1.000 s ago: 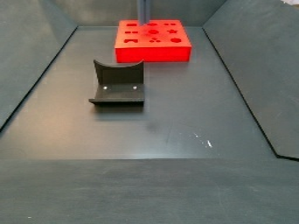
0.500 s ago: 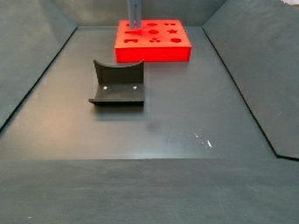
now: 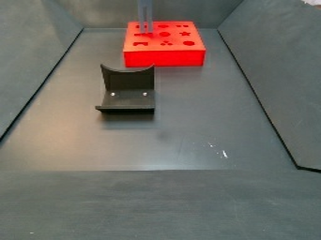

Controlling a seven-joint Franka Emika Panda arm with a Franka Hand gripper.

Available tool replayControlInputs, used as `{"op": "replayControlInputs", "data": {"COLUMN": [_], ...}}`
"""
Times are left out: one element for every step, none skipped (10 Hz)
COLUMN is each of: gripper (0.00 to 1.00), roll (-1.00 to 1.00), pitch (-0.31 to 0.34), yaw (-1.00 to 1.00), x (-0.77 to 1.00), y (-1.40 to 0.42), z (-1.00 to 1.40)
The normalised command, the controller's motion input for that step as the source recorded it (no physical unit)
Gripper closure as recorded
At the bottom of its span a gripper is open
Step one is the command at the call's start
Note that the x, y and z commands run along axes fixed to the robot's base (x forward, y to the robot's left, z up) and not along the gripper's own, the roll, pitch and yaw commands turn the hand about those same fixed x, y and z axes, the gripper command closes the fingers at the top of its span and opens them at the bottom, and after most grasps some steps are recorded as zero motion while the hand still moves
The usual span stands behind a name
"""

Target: Insert the double-square object.

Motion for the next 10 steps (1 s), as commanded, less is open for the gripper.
{"op": "replayControlInputs", "data": {"gripper": [1.00,1.00,1.00,1.00,1.00,1.00,1.00,1.00,1.00,1.00], "roll": [0.01,0.00,0.00,0.12,0.26,0.34,0.27,0.19,0.03,-0.06], "pitch": [0.014,-0.004,0.000,0.079,0.146,0.210,0.226,0.204,0.086,0.000], "yaw": [-0.22,0.00,0.00,-0.06,0.00,-0.05,-0.13,-0.19,-0.19,-0.09], "x": [0.14,0.00,0.00,0.38,0.47,0.56,0.57,0.52,0.31,0.07], "y": [-0.01,0.00,0.04,0.00,0.00,0.00,0.00,0.01,0.08,0.09], "z": [0.00,0.00,0.00,0.01,0.13,0.19,0.04,0.00,-0.12,0.00]}}
